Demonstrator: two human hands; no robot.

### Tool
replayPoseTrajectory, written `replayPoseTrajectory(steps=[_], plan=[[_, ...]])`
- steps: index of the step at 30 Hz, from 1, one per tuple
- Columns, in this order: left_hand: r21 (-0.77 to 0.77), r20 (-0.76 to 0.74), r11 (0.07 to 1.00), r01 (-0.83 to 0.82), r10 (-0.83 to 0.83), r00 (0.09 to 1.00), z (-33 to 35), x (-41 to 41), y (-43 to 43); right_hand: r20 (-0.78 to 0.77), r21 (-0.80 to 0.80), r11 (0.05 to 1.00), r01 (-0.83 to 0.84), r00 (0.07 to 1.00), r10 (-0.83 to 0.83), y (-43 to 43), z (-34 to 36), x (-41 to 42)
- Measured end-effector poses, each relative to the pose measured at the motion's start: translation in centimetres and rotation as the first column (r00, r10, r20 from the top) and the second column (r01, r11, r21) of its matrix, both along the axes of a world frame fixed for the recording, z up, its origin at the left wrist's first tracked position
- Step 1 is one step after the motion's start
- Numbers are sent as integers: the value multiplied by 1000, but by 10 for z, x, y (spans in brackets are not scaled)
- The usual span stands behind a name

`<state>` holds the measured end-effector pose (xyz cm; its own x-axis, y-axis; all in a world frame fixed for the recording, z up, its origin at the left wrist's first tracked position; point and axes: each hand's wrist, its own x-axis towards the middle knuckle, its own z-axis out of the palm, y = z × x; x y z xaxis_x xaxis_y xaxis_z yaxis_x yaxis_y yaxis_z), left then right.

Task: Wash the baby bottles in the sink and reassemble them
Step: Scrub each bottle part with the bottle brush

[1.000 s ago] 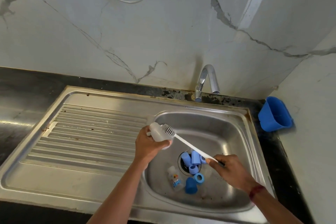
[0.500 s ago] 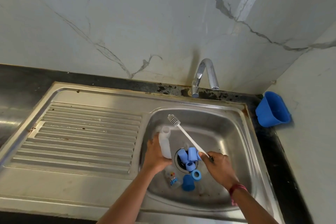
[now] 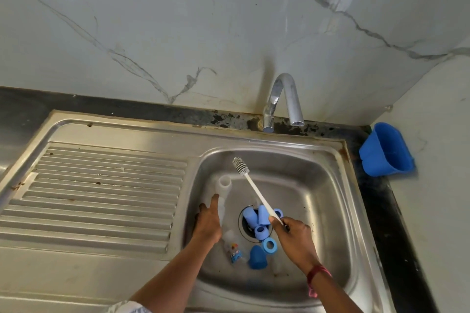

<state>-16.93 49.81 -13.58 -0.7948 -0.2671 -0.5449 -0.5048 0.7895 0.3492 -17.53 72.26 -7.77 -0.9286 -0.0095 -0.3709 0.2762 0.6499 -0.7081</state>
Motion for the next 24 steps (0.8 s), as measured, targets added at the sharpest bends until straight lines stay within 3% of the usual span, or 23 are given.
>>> replayPoseTrajectory(steps=[7, 14, 24], plan=[[89, 106, 991, -98, 88, 990, -16, -10, -1, -2, 6, 997, 75, 997, -75, 4, -11, 0], [110, 25, 983, -147, 145, 989, -24, -18, -1, 30, 1, 996, 86, 996, -86, 6, -17, 0], [-83, -65, 991, -101, 96, 993, -25, -7, -1, 53, 29, 995, 93, 994, -94, 3, -18, 0]])
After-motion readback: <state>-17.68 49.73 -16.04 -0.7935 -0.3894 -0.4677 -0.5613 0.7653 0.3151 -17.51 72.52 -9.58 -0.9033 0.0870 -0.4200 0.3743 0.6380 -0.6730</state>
